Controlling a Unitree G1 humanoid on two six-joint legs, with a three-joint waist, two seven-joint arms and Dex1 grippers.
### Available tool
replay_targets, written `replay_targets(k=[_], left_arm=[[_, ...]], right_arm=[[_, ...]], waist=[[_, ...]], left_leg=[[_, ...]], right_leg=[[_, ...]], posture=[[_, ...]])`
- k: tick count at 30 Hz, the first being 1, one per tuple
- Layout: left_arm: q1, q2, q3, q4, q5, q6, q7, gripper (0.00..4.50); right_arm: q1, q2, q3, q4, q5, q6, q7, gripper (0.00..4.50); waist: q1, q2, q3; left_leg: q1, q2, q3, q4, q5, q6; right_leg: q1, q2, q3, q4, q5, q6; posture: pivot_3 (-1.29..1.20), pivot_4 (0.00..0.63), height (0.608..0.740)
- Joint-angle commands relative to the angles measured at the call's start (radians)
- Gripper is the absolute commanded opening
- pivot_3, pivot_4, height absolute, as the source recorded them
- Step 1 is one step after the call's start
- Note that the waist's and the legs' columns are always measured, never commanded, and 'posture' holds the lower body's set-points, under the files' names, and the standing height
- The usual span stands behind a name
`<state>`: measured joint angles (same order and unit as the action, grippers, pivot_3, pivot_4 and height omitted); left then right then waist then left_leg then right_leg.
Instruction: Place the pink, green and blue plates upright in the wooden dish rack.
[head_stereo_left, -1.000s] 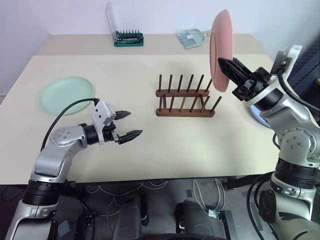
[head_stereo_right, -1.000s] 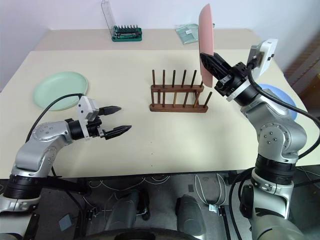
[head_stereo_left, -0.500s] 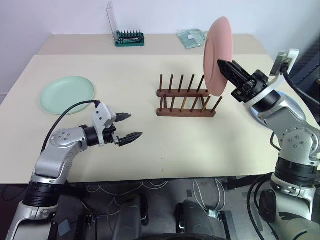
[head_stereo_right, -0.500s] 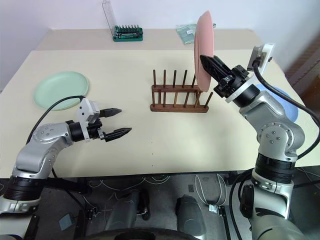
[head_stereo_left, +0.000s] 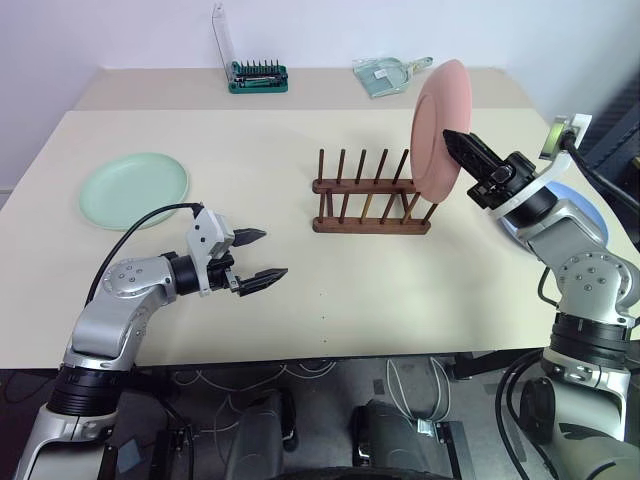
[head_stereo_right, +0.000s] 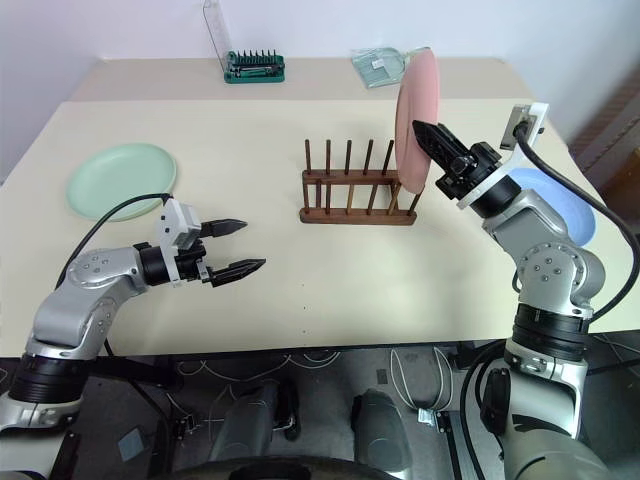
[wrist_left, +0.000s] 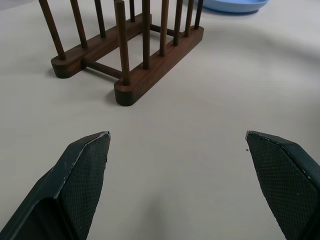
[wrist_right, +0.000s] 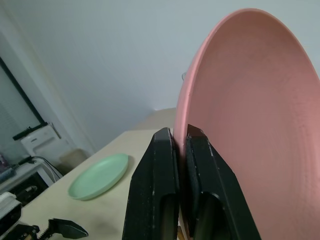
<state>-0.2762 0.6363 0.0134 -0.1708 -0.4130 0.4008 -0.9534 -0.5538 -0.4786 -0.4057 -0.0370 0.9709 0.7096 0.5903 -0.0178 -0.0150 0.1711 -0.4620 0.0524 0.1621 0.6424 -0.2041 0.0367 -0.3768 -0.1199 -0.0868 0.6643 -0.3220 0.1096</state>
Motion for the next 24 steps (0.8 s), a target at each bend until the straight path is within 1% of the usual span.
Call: replay_targets(k=[1, 7, 10, 11, 13, 14, 15, 17, 22, 24], left_arm=[[0.006, 0.000, 0.002, -0.027, -0.004, -0.017, -0.006, 4.46], [0.007, -0.006, -0.004, -0.023, 0.003, -0.020, -0.004, 4.46], [0.007, -0.008, -0.003, -0.022, 0.007, -0.021, -0.003, 4.50], [0.009, -0.008, -0.002, -0.023, 0.007, -0.021, -0.004, 4.50], [0.010, -0.008, 0.000, -0.024, 0.008, -0.021, -0.004, 4.50], [0.011, -0.008, 0.000, -0.024, 0.008, -0.021, -0.003, 4.50], [0.012, -0.008, 0.001, -0.024, 0.009, -0.022, -0.002, 4.50], [0.013, -0.009, 0.001, -0.022, 0.012, -0.023, 0.002, 4.50], [0.003, -0.023, 0.025, -0.007, 0.004, -0.026, 0.027, 4.50], [-0.009, -0.036, 0.056, 0.012, 0.014, -0.047, 0.071, 4.50]], right_arm=[[-0.024, -0.011, -0.042, 0.011, 0.045, -0.002, 0.016, 0.00], [-0.030, -0.015, -0.028, 0.058, 0.028, -0.002, 0.018, 0.00], [-0.036, -0.013, -0.030, 0.070, 0.026, -0.007, 0.017, 1.01], [-0.038, -0.013, -0.031, 0.073, 0.026, -0.008, 0.014, 1.43], [-0.040, -0.014, -0.031, 0.075, 0.019, -0.014, 0.011, 2.50], [-0.042, -0.015, -0.031, 0.076, 0.015, -0.018, 0.008, 2.92], [-0.044, -0.016, -0.030, 0.075, 0.008, -0.023, 0.004, 3.48], [-0.051, -0.022, -0.029, 0.078, -0.020, -0.047, -0.007, 4.45], [-0.090, -0.047, -0.055, 0.093, -0.091, -0.129, -0.051, 4.45], [-0.093, -0.098, -0.036, 0.066, -0.179, -0.194, -0.051, 4.45]], waist=[[0.000, 0.000, 0.000], [0.000, 0.000, 0.000], [-0.001, 0.000, 0.000], [-0.001, 0.001, 0.000], [0.000, 0.001, 0.001], [0.000, 0.001, 0.001], [0.000, 0.001, 0.001], [0.000, 0.001, 0.001], [0.000, 0.002, 0.001], [0.000, 0.003, 0.002]], left_leg=[[0.000, 0.000, 0.000, 0.000, 0.000, 0.000], [0.000, 0.000, 0.000, 0.000, 0.000, 0.000], [0.000, 0.000, 0.000, 0.000, 0.000, 0.000], [0.000, 0.000, 0.000, 0.000, 0.000, 0.000], [0.000, 0.000, 0.000, 0.000, 0.000, 0.000], [0.000, 0.000, 0.000, 0.000, 0.000, 0.000], [0.000, 0.000, 0.000, 0.000, 0.000, 0.000], [0.000, 0.000, 0.000, 0.000, 0.000, 0.000], [0.000, 0.000, 0.000, 0.000, 0.000, 0.000], [0.000, 0.000, 0.000, 0.000, 0.000, 0.000]], right_leg=[[0.000, 0.000, 0.000, 0.000, 0.000, 0.000], [0.000, 0.000, 0.000, 0.000, 0.000, 0.000], [0.000, 0.000, 0.000, 0.000, 0.000, 0.000], [0.000, 0.000, 0.000, 0.000, 0.000, 0.000], [0.000, 0.000, 0.000, 0.000, 0.000, 0.000], [0.000, 0.000, 0.000, 0.000, 0.000, 0.000], [0.000, 0.000, 0.000, 0.000, 0.000, 0.000], [0.000, 0.000, 0.000, 0.000, 0.000, 0.000], [0.000, 0.000, 0.000, 0.000, 0.000, 0.000], [0.000, 0.000, 0.000, 0.000, 0.000, 0.000]], posture=[[0.00, 0.150, 0.732], [0.00, 0.150, 0.732], [0.00, 0.150, 0.732], [0.00, 0.150, 0.732], [0.00, 0.150, 0.732], [0.00, 0.150, 0.732], [0.00, 0.150, 0.732], [0.00, 0.150, 0.732], [0.00, 0.150, 0.732], [0.00, 0.150, 0.732]])
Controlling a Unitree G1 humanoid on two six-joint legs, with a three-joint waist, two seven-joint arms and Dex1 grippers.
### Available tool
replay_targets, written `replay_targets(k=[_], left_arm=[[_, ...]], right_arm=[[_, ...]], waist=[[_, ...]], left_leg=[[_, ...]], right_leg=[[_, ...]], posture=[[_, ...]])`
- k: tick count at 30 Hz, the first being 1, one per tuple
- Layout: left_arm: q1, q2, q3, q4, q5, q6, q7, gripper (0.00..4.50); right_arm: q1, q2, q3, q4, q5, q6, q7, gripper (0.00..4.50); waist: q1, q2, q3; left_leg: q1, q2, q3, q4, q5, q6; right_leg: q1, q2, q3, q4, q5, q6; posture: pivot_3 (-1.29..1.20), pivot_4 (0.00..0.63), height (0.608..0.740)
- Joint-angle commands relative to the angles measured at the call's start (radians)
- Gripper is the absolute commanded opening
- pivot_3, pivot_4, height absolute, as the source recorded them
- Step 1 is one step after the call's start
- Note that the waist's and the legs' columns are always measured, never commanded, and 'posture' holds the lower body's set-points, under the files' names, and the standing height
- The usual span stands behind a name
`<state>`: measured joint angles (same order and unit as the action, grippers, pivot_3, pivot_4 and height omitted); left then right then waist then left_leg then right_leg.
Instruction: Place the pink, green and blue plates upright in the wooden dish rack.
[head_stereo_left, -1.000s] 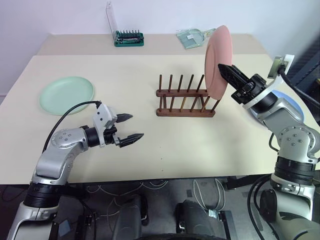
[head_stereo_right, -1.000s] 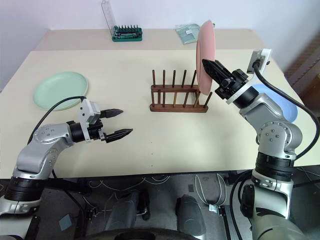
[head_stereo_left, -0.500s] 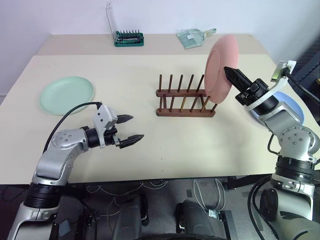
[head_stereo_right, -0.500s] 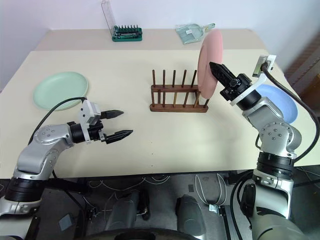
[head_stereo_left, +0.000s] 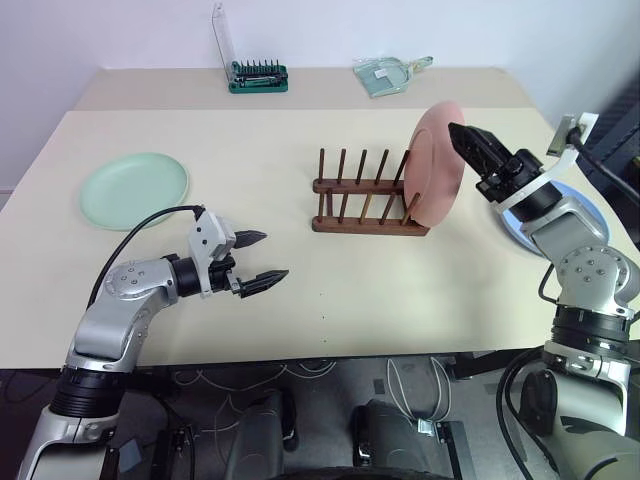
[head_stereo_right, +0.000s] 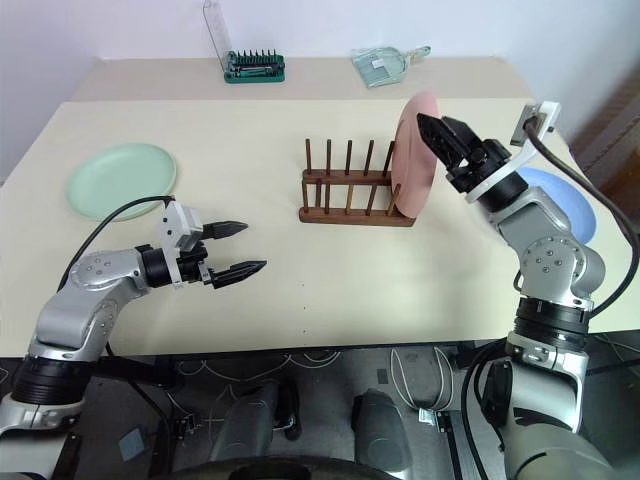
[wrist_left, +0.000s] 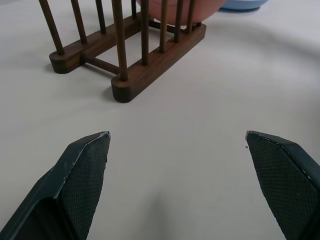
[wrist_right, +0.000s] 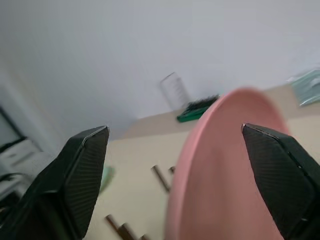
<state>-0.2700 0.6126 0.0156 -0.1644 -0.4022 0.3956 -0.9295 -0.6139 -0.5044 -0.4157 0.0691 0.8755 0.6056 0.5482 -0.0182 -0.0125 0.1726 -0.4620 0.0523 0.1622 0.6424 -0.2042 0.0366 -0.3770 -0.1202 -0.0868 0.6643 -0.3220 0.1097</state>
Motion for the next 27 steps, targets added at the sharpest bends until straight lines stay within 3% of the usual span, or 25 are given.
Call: replay_targets(k=[1, 7, 12, 16, 21, 27], left_arm=[[-0.021, -0.018, 0.064, 0.015, 0.010, -0.050, 0.068, 4.50], [-0.156, -0.090, 0.275, 0.116, -0.010, 0.049, 0.419, 4.50], [-0.205, -0.102, 0.340, 0.132, 0.006, 0.113, 0.578, 4.50], [-0.303, -0.060, 0.444, 0.266, 0.106, 0.228, 0.881, 4.50], [-0.380, -0.014, 0.517, 0.413, 0.133, 0.363, 1.029, 4.50], [-0.422, -0.016, 0.531, 0.535, 0.132, 0.453, 1.049, 4.50]], right_arm=[[-0.032, -0.090, -0.017, -0.051, -0.110, -0.110, -0.003, 4.45], [-0.075, -0.213, 0.142, -0.235, -0.275, -0.194, 0.074, 4.45], [-0.082, -0.214, 0.252, -0.296, -0.332, -0.210, 0.139, 4.45], [-0.113, -0.177, 0.437, -0.339, -0.421, -0.223, 0.206, 4.45], [-0.115, -0.112, 0.533, -0.342, -0.471, -0.256, 0.250, 4.45], [-0.089, -0.065, 0.552, -0.330, -0.501, -0.269, 0.263, 4.45]], waist=[[0.003, 0.001, 0.000], [-0.009, 0.003, 0.002], [-0.015, 0.003, 0.002], [-0.022, 0.002, 0.003], [-0.019, 0.001, 0.002], [-0.001, -0.002, 0.002]], left_leg=[[0.000, 0.000, 0.000, 0.000, 0.000, 0.000], [-0.001, 0.001, 0.000, 0.001, 0.000, 0.000], [0.000, 0.000, 0.000, 0.002, 0.000, 0.001], [0.000, 0.001, -0.001, 0.003, 0.000, 0.001], [0.000, 0.000, 0.000, 0.003, 0.000, 0.001], [-0.001, 0.000, 0.000, 0.003, 0.000, 0.001]], right_leg=[[0.000, 0.000, 0.000, 0.000, 0.000, 0.000], [-0.001, 0.000, 0.000, 0.001, 0.000, 0.000], [0.001, 0.000, 0.000, 0.000, 0.000, 0.001], [0.001, 0.001, 0.000, 0.002, 0.000, 0.001], [0.001, 0.000, 0.000, 0.001, 0.000, 0.001], [0.001, 0.001, 0.000, 0.001, 0.000, 0.001]], posture=[[0.00, 0.150, 0.732], [0.00, 0.150, 0.732], [0.00, 0.150, 0.732], [0.00, 0.150, 0.732], [0.00, 0.150, 0.732], [0.00, 0.150, 0.732]])
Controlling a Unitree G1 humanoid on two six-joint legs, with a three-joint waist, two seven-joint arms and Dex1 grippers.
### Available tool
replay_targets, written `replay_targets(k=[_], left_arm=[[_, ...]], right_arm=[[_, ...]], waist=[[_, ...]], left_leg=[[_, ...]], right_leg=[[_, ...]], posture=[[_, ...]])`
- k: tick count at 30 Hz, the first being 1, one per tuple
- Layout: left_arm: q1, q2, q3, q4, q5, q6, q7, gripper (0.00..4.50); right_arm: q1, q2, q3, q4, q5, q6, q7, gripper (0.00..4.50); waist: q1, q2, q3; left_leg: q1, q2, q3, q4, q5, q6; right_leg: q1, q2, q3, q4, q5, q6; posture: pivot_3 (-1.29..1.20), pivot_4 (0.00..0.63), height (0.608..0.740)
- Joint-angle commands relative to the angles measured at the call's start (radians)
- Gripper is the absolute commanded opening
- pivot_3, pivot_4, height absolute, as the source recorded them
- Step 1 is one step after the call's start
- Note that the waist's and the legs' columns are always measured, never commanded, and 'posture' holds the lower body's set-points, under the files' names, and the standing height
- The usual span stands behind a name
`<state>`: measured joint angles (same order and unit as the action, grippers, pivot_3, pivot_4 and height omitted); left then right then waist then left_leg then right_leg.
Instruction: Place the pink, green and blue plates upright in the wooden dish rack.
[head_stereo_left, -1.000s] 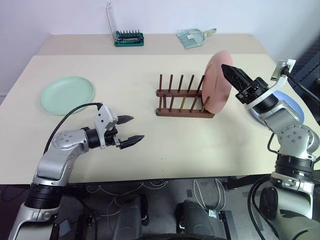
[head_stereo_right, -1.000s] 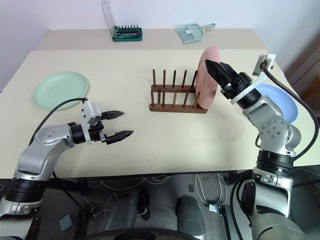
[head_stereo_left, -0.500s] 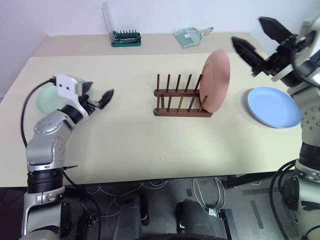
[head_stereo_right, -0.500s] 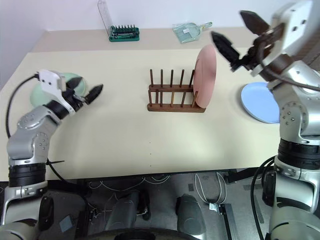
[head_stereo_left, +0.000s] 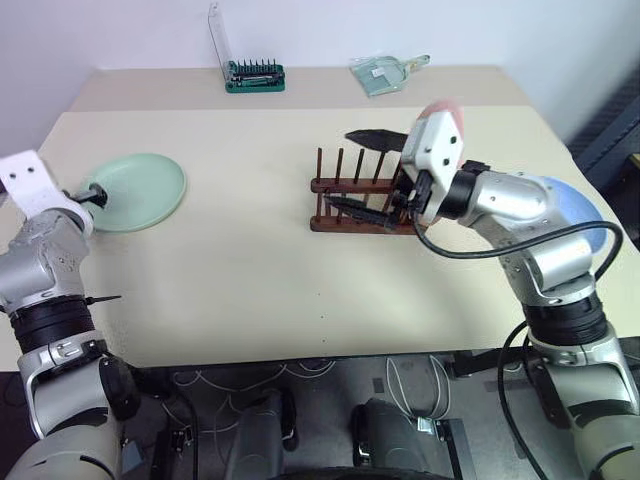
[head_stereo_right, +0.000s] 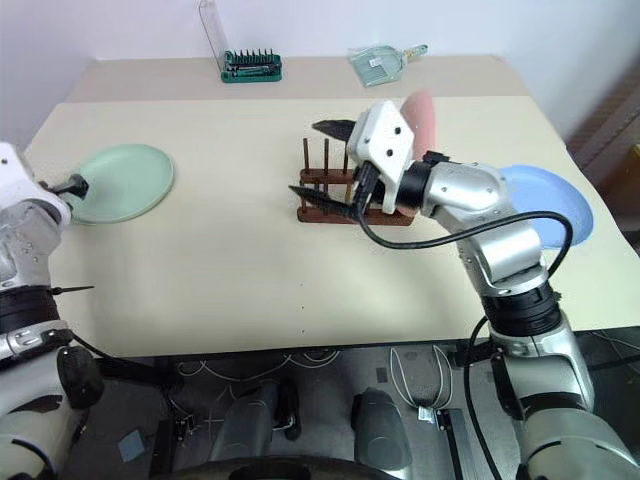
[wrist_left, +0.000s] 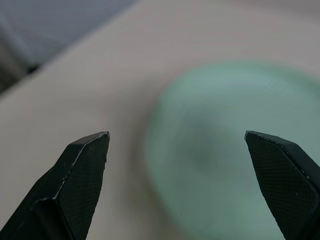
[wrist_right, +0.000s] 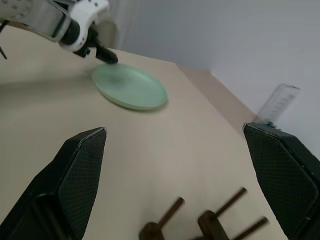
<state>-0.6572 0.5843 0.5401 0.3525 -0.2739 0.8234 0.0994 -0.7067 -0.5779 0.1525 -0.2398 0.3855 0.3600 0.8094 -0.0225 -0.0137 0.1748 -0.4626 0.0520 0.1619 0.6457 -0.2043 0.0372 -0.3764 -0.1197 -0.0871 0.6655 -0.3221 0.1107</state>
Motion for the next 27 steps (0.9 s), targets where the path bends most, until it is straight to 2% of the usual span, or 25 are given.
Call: replay_targets(k=[1, 4, 7, 8, 14, 15, 20, 24, 27], left_arm=[[-0.039, 0.010, 0.009, 0.035, 0.002, 0.033, 0.022, 4.50], [-0.052, -0.003, 0.026, 0.068, -0.022, 0.045, 0.015, 4.50], [-0.068, -0.019, 0.038, 0.093, -0.039, 0.033, 0.010, 3.71], [-0.069, -0.022, 0.037, 0.093, -0.040, 0.022, 0.005, 3.31], [-0.088, -0.029, 0.025, 0.102, -0.044, -0.008, -0.002, 0.14], [-0.089, -0.031, 0.022, 0.099, -0.046, -0.013, -0.005, 0.02], [-0.087, -0.053, 0.006, 0.045, -0.053, -0.087, -0.039, 0.02], [-0.070, -0.101, -0.095, -0.188, -0.038, -0.310, -0.153, 0.02], [-0.067, -0.130, -0.144, -0.298, -0.036, -0.378, -0.184, 0.02]], right_arm=[[0.008, 0.013, -0.017, -0.020, -0.014, -0.021, 0.002, 4.45], [0.029, 0.020, -0.021, -0.027, -0.020, -0.015, -0.001, 4.45], [0.049, 0.025, -0.017, -0.039, -0.030, -0.012, -0.005, 4.50], [0.053, 0.027, -0.018, -0.042, -0.032, -0.010, -0.007, 4.50], [0.074, 0.039, -0.008, -0.048, -0.055, -0.011, -0.016, 4.50], [0.075, 0.040, -0.006, -0.049, -0.060, -0.012, -0.016, 4.50], [0.071, 0.045, -0.004, -0.043, -0.086, -0.018, -0.018, 4.50], [0.033, 0.052, 0.030, 0.002, -0.175, -0.070, -0.037, 4.50], [0.009, 0.060, 0.058, 0.033, -0.240, -0.121, -0.045, 4.50]], waist=[[0.006, -0.001, 0.000], [0.009, -0.002, -0.001], [0.008, -0.002, -0.001], [0.007, -0.002, -0.001], [0.005, -0.002, -0.001], [0.005, -0.003, -0.001], [0.005, -0.003, -0.001], [0.010, -0.003, -0.001], [0.010, -0.004, 0.000]], left_leg=[[0.000, 0.000, 0.000, 0.000, 0.000, 0.000], [0.000, 0.000, 0.000, 0.000, 0.000, 0.000], [0.000, 0.000, 0.000, 0.000, 0.000, 0.000], [0.000, 0.000, 0.000, 0.000, 0.000, 0.000], [0.000, 0.000, 0.000, 0.000, 0.000, -0.001], [0.000, 0.000, 0.000, 0.000, 0.000, -0.001], [0.000, 0.000, 0.000, 0.000, 0.000, -0.001], [0.000, 0.000, 0.000, 0.000, 0.000, -0.001], [-0.001, 0.000, 0.000, 0.000, 0.000, -0.001]], right_leg=[[0.000, 0.000, 0.000, 0.000, 0.000, 0.000], [0.000, 0.000, 0.000, 0.000, 0.000, 0.000], [0.000, 0.000, 0.000, 0.000, 0.000, 0.000], [0.000, 0.000, 0.000, 0.000, 0.000, 0.000], [0.000, 0.000, 0.000, 0.000, 0.000, 0.000], [0.000, 0.000, 0.000, 0.000, 0.000, 0.000], [0.000, 0.000, 0.000, 0.000, 0.000, 0.000], [0.000, 0.000, 0.000, 0.000, 0.000, 0.000], [0.000, 0.000, 0.000, 0.000, 0.000, 0.000]], posture=[[0.00, 0.150, 0.732], [0.00, 0.150, 0.732], [0.00, 0.150, 0.732], [0.00, 0.150, 0.732], [0.00, 0.150, 0.732], [0.00, 0.150, 0.732], [0.00, 0.150, 0.732], [0.00, 0.150, 0.732], [0.00, 0.150, 0.732]])
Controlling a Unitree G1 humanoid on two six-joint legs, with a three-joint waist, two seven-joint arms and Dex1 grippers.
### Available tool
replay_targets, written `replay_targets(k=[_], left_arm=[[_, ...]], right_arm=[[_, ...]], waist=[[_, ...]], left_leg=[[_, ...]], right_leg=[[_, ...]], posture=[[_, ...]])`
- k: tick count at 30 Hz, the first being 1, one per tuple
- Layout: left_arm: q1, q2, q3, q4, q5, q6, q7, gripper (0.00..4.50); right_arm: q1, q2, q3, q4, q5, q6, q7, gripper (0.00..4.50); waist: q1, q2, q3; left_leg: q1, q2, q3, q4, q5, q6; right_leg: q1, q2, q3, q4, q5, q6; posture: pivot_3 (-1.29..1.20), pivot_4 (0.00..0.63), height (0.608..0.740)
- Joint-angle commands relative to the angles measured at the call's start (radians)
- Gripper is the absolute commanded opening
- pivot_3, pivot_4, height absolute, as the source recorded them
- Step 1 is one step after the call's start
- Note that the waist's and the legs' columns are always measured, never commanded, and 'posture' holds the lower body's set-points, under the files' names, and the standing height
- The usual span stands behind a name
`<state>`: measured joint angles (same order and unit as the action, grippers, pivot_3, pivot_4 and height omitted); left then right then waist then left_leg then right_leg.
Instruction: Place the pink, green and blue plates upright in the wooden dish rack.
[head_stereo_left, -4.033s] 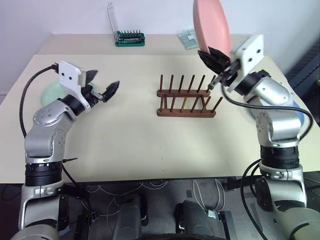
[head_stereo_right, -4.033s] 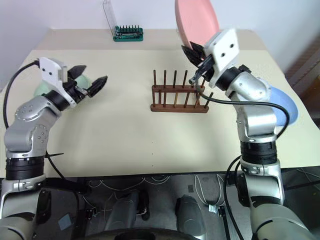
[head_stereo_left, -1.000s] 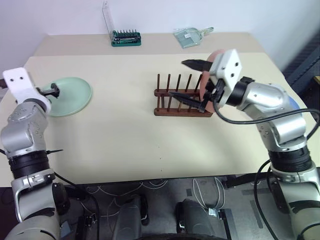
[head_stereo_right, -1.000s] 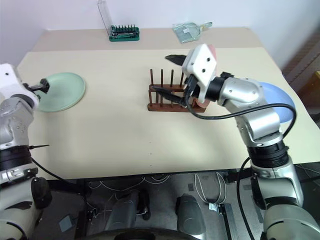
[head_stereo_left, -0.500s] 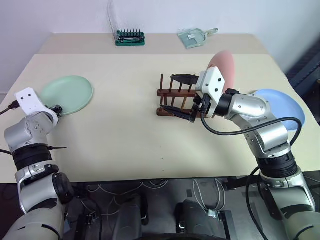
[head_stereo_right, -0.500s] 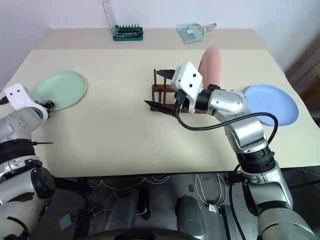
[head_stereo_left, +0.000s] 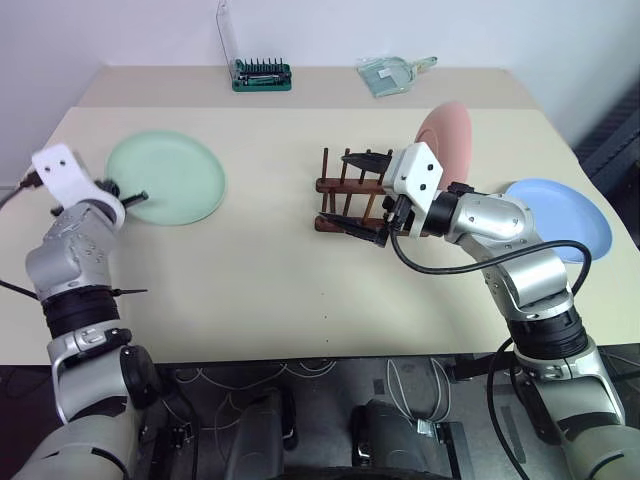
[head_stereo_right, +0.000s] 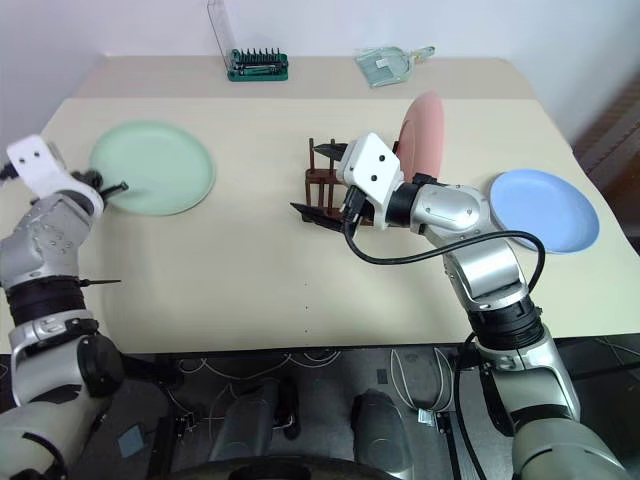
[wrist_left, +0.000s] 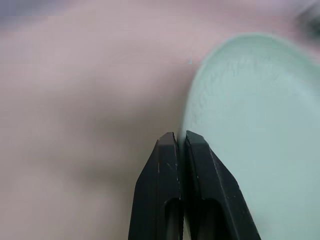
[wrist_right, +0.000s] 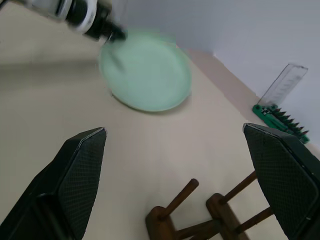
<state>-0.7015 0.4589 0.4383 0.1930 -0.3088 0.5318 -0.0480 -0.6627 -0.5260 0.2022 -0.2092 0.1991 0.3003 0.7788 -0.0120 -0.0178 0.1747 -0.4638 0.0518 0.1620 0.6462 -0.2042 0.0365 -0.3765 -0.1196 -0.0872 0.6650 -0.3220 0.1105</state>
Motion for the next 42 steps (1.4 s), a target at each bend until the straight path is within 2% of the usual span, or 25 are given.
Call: replay_targets(k=[1, 5, 8, 14, 20, 23, 26, 33, 34, 38, 41, 42], left_arm=[[-0.022, -0.011, -0.048, -0.155, -0.003, -0.091, -0.037, 0.02], [-0.039, -0.039, -0.185, -0.302, 0.040, -0.119, -0.071, 0.02], [-0.061, -0.066, -0.222, -0.348, 0.036, -0.095, -0.068, 0.02], [-0.093, -0.106, -0.269, -0.397, 0.018, -0.029, -0.072, 0.02], [-0.105, -0.166, -0.258, -0.458, -0.043, 0.059, -0.067, 0.02], [-0.099, -0.163, -0.275, -0.487, -0.053, 0.095, -0.086, 0.02], [-0.096, -0.169, -0.269, -0.501, -0.070, 0.121, -0.087, 0.00], [-0.096, -0.169, -0.262, -0.502, -0.081, 0.145, -0.085, 0.00], [-0.097, -0.172, -0.259, -0.502, -0.088, 0.148, -0.087, 0.00], [-0.103, -0.193, -0.237, -0.499, -0.117, 0.164, -0.086, 0.00], [-0.108, -0.207, -0.214, -0.496, -0.132, 0.169, -0.077, 0.88], [-0.110, -0.216, -0.198, -0.494, -0.149, 0.172, -0.070, 1.37]], right_arm=[[-0.040, 0.010, 0.015, 0.011, -0.070, -0.076, -0.016, 4.50], [-0.106, 0.025, 0.080, 0.119, -0.265, -0.220, -0.108, 4.50], [-0.142, 0.042, 0.100, 0.189, -0.352, -0.302, -0.161, 4.50], [-0.200, 0.065, 0.131, 0.301, -0.512, -0.436, -0.266, 4.50], [-0.222, 0.077, 0.151, 0.379, -0.582, -0.513, -0.292, 4.50], [-0.230, 0.084, 0.158, 0.411, -0.623, -0.542, -0.315, 4.50], [-0.230, 0.084, 0.163, 0.432, -0.645, -0.563, -0.328, 3.68], [-0.219, 0.090, 0.157, 0.434, -0.652, -0.576, -0.322, 0.19], [-0.216, 0.089, 0.156, 0.433, -0.653, -0.580, -0.321, 0.04], [-0.210, 0.089, 0.155, 0.431, -0.657, -0.586, -0.317, 0.04], [-0.208, 0.087, 0.155, 0.431, -0.661, -0.590, -0.317, 0.00], [-0.208, 0.087, 0.156, 0.431, -0.662, -0.591, -0.317, 0.00]], waist=[[-0.002, 0.000, 0.000], [-0.009, 0.001, 0.000], [-0.008, 0.001, 0.000], [-0.007, 0.001, 0.000], [-0.007, 0.001, 0.000], [-0.007, 0.001, 0.000], [-0.008, 0.001, 0.000], [-0.008, 0.001, 0.000], [-0.008, 0.001, 0.000], [-0.006, 0.001, 0.000], [-0.006, 0.001, 0.000], [-0.005, 0.001, 0.000]], left_leg=[[0.000, 0.000, 0.000, 0.000, 0.000, 0.000], [0.001, 0.000, 0.001, 0.000, 0.000, 0.000], [0.001, 0.000, 0.001, 0.000, 0.001, 0.000], [0.001, 0.000, 0.001, 0.000, 0.001, 0.000], [0.001, 0.001, 0.001, 0.001, 0.001, 0.000], [0.001, 0.001, 0.001, 0.001, 0.001, 0.000], [0.001, 0.001, 0.001, 0.001, 0.001, 0.000], [0.002, 0.001, 0.000, 0.001, 0.001, 0.000], [0.001, 0.001, 0.000, 0.001, 0.001, 0.000], [0.001, 0.001, 0.000, 0.001, 0.001, 0.000], [0.002, 0.001, 0.000, 0.001, 0.001, 0.000], [0.002, 0.001, 0.000, 0.001, 0.001, 0.000]], right_leg=[[0.000, 0.000, 0.000, 0.000, 0.000, 0.000], [0.000, 0.001, 0.000, 0.001, 0.000, 0.000], [0.000, 0.001, 0.000, 0.001, 0.000, 0.000], [0.000, 0.001, 0.000, 0.001, 0.000, 0.000], [0.001, 0.001, 0.000, 0.000, 0.000, 0.000], [0.001, 0.001, 0.000, 0.001, 0.000, 0.000], [0.001, 0.001, 0.000, 0.001, 0.000, 0.000], [0.001, 0.001, 0.000, 0.001, 0.000, 0.000], [0.001, 0.001, 0.000, 0.001, 0.000, 0.000], [0.001, 0.001, 0.000, 0.000, 0.000, 0.000], [0.001, 0.001, 0.000, 0.000, 0.000, 0.000], [0.002, 0.001, 0.000, 0.000, 0.000, 0.000]], posture=[[0.00, 0.150, 0.732], [0.00, 0.150, 0.732], [0.00, 0.150, 0.732], [0.00, 0.150, 0.732], [0.00, 0.150, 0.732], [0.00, 0.150, 0.732], [0.00, 0.150, 0.732], [0.00, 0.150, 0.732], [0.00, 0.150, 0.732], [0.00, 0.150, 0.732], [0.00, 0.150, 0.732], [0.00, 0.150, 0.732]])
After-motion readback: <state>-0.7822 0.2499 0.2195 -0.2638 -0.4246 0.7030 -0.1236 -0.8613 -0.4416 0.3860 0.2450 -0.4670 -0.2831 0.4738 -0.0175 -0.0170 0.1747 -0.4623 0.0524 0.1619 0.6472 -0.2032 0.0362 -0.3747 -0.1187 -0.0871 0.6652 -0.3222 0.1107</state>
